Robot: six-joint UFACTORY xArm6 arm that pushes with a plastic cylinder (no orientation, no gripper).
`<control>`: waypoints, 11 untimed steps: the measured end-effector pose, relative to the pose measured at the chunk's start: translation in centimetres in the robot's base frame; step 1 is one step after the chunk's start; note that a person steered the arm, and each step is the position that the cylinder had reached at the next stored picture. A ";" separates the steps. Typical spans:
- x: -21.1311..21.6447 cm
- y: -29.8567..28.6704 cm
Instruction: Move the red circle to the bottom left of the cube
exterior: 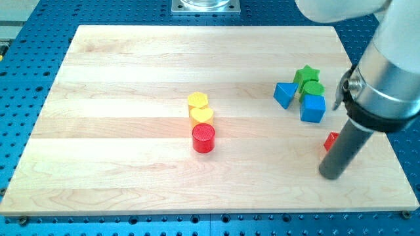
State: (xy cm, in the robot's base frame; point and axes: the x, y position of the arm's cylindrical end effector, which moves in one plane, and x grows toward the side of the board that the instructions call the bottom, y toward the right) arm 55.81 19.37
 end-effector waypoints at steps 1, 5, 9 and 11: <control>-3.4 -0.4; -1.9 -25.6; -5.6 -13.8; -3.7 -15.3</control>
